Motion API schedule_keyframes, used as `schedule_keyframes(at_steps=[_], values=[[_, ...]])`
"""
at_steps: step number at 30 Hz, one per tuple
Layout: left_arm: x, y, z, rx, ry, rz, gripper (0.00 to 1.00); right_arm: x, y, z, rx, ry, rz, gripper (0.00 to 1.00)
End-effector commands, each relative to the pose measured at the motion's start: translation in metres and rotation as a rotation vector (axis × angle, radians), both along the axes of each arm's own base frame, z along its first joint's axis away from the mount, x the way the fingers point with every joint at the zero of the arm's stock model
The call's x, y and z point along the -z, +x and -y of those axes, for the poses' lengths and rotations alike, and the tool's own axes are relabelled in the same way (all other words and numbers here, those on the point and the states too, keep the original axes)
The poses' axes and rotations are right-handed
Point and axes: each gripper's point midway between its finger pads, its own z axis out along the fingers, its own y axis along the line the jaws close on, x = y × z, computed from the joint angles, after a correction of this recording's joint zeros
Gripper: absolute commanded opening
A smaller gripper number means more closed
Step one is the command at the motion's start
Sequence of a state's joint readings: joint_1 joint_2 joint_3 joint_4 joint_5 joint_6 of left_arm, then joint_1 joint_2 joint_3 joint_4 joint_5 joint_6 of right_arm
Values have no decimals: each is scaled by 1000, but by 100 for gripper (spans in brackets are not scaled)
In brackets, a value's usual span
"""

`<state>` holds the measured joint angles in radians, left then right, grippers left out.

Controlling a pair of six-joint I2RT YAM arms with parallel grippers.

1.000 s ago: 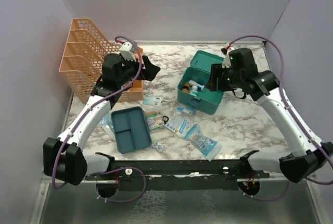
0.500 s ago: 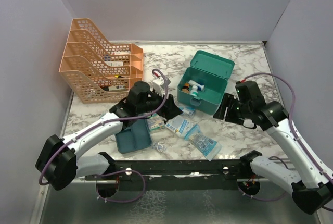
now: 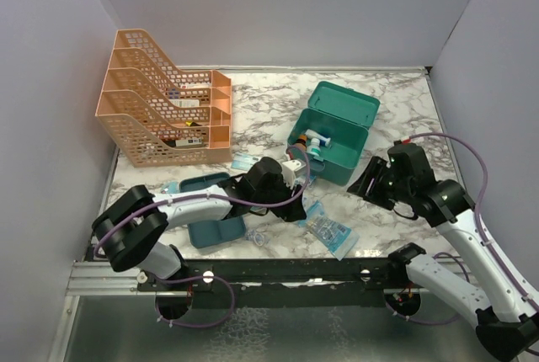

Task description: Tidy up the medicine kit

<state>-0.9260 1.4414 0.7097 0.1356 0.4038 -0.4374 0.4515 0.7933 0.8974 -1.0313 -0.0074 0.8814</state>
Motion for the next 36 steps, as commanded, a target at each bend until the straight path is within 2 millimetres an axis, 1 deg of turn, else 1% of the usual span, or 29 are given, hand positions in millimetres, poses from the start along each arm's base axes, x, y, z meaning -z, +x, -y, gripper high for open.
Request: schedule_keyframes(at_steps=[1, 5, 7, 9, 14, 16, 18, 30, 32, 35, 36], values=[[15, 12, 3, -55, 33, 29, 45, -21, 11, -9, -33, 65, 131, 53], [28, 5, 9, -11, 45, -22, 45, -28, 9, -10, -57, 80, 183, 53], [34, 3, 12, 8, 52, -42, 42, -29, 9, -7, -51, 76, 192, 53], [35, 3, 15, 21, 49, -46, 41, -29, 8, -7, -52, 71, 193, 53], [37, 5, 21, 35, 50, -55, 35, -22, 7, -6, -53, 59, 174, 53], [38, 5, 22, 37, 53, -58, 29, -19, 6, -5, -54, 56, 169, 53], [37, 6, 23, 34, 53, -56, 26, -16, 6, -5, -53, 53, 165, 53], [50, 11, 23, 23, 114, -38, 25, -8, 9, -3, -42, 39, 156, 53], [50, 13, 22, 19, 120, -20, 18, -8, 9, -4, -45, 39, 160, 53], [37, 18, 22, 33, 111, 38, 0, -9, 11, -5, -61, 38, 175, 53], [30, 20, 23, 39, 106, 59, 0, -11, 13, -6, -69, 37, 186, 53]])
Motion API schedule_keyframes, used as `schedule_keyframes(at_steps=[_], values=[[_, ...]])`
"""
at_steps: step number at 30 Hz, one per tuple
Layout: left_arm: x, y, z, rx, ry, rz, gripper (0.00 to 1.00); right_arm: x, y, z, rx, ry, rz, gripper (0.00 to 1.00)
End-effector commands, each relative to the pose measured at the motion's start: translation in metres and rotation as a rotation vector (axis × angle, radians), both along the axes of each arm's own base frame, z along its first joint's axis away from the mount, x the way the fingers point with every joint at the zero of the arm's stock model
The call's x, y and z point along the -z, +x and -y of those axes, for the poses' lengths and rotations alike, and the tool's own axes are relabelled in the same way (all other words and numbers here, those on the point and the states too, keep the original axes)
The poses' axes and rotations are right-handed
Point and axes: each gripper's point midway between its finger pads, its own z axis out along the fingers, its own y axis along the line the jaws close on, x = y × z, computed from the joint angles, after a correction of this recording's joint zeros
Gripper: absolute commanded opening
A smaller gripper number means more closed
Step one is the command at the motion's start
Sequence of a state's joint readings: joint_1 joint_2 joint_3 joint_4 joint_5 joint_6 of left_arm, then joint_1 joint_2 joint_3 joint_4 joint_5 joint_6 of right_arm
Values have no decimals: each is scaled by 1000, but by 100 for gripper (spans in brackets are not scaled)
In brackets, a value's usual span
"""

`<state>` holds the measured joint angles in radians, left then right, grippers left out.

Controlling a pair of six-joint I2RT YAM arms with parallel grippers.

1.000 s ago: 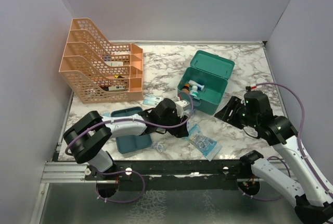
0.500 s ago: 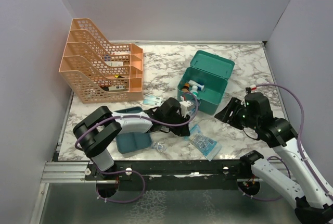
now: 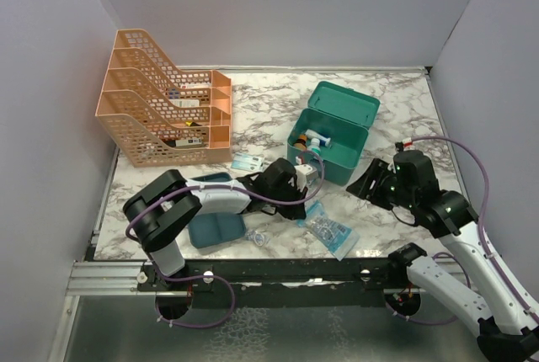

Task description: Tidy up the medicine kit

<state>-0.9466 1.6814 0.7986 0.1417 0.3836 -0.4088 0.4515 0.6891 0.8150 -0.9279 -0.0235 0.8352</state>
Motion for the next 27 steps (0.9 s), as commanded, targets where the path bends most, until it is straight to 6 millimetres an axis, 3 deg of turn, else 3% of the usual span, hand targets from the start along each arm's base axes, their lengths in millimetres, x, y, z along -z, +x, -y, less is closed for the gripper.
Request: schedule_keyframes(at_steps=[1, 7, 13, 18, 22, 27], values=[[-31, 14, 7, 32, -28, 127, 0, -9, 12, -4, -33, -2, 80, 53], [-87, 3, 8, 191, -110, 226, 0, -33, 23, -17, -158, 2, 252, 53], [-133, -5, -4, 295, -145, 260, 0, -81, 23, -43, -422, 23, 593, 54], [-168, 1, -17, 314, -151, 299, 0, -121, 9, -62, -619, 33, 855, 62], [-198, 7, -27, 344, -158, 351, 0, -133, 2, -75, -777, 14, 919, 68], [-232, 5, -38, 404, -177, 439, 0, -134, -8, -90, -1017, -28, 954, 70]])
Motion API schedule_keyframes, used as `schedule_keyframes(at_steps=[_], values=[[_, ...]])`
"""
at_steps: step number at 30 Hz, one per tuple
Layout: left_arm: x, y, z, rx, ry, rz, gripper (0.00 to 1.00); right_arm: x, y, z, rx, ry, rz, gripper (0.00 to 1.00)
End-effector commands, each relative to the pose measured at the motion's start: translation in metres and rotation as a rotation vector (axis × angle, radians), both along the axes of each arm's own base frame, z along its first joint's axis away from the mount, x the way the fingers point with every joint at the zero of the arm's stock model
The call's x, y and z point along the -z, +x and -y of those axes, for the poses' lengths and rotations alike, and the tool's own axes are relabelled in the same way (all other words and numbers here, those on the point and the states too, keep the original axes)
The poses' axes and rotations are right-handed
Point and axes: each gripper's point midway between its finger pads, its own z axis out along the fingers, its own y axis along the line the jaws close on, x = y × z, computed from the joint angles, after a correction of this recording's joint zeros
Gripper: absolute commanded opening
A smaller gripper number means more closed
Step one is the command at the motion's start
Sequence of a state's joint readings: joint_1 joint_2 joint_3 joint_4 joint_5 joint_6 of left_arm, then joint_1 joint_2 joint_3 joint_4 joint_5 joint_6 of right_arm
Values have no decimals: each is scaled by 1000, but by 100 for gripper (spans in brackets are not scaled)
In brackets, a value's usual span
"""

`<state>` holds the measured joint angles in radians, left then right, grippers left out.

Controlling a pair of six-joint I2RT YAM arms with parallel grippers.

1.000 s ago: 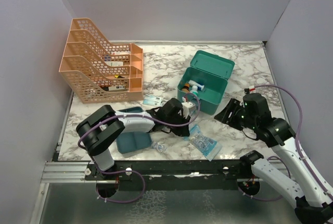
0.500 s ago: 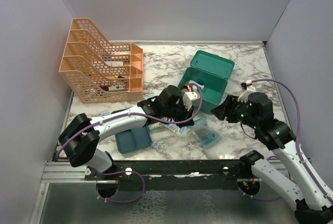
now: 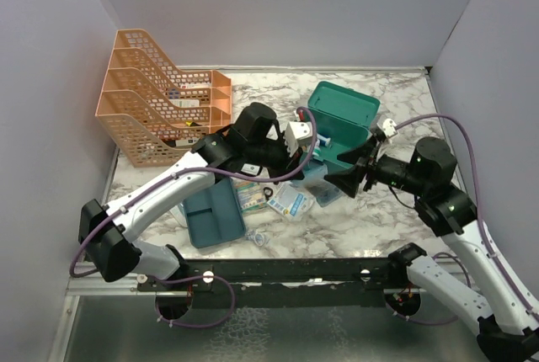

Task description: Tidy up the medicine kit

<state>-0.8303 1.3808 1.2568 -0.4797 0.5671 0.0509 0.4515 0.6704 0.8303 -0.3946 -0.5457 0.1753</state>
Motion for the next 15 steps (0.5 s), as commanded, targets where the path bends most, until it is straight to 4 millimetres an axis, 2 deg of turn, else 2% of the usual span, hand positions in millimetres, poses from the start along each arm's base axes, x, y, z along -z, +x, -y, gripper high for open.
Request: schedule_keyframes(at_steps=[1, 7, 9, 15], values=[[-37, -22, -16, 138, -34, 99, 0, -21, -19, -18, -274, -73, 186, 70], [-66, -24, -29, 166, -82, 270, 0, -25, -20, -28, -392, -104, 213, 69], [-73, -22, -32, 163, -88, 318, 0, -20, -18, -30, -409, -117, 191, 68], [-83, -21, -36, 163, -100, 380, 0, -13, -23, -35, -463, -102, 152, 64]])
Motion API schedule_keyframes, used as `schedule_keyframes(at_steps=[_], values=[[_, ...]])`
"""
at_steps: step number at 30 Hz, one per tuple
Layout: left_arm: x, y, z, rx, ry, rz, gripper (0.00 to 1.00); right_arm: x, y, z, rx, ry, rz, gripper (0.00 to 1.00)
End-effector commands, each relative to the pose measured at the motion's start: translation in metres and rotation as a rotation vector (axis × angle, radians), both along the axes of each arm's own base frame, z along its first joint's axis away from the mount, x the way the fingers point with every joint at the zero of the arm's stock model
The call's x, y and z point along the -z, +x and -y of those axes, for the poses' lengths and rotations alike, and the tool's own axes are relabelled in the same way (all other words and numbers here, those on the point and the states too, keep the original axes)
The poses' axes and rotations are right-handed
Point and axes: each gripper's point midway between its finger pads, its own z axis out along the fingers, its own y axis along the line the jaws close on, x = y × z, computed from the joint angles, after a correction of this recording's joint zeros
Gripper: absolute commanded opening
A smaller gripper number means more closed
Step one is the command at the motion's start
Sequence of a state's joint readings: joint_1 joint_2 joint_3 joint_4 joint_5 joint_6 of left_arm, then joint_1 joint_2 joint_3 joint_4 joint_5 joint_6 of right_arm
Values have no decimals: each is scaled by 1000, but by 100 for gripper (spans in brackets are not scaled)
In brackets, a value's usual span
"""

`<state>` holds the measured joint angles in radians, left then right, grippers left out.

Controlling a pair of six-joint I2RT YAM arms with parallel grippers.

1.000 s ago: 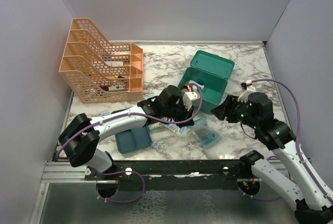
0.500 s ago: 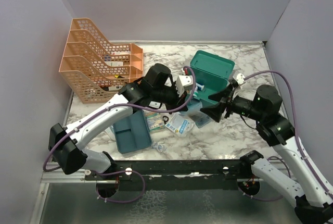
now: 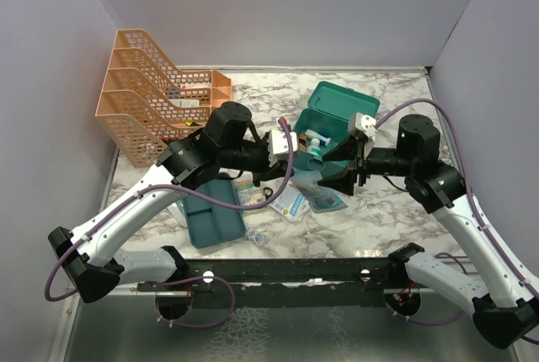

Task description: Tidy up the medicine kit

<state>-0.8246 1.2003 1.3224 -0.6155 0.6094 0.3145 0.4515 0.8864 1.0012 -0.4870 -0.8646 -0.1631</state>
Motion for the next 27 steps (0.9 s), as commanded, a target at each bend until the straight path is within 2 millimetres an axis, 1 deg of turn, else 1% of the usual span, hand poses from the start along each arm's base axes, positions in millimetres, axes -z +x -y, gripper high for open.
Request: schedule_keyframes(at_steps=[1, 2, 3, 8, 11, 14, 16, 20, 27], values=[[-17, 3, -4, 11, -23, 93, 0, -2, -15, -5, -110, 12, -15, 63], [-25, 4, -4, 6, -36, 111, 0, -3, -17, -7, -128, 17, -25, 62], [-29, 6, -4, 2, -40, 123, 0, -3, -19, -8, -147, 21, -35, 62], [-35, 14, -3, -40, -41, 130, 0, 1, -26, -12, -194, 37, -89, 63], [-39, 17, -1, -60, -46, 119, 0, 5, -23, -12, -169, 43, -113, 64], [-40, 17, 1, -63, -50, 103, 0, 7, -15, -13, -121, 54, -135, 64], [-40, 17, 1, -63, -52, 97, 0, 9, -9, -13, -85, 57, -148, 61], [-44, 15, 2, -48, -64, 95, 0, 16, -7, -14, -75, 51, -176, 57], [-45, 14, 3, -43, -68, 95, 0, 24, -2, -14, -56, 28, -207, 37]])
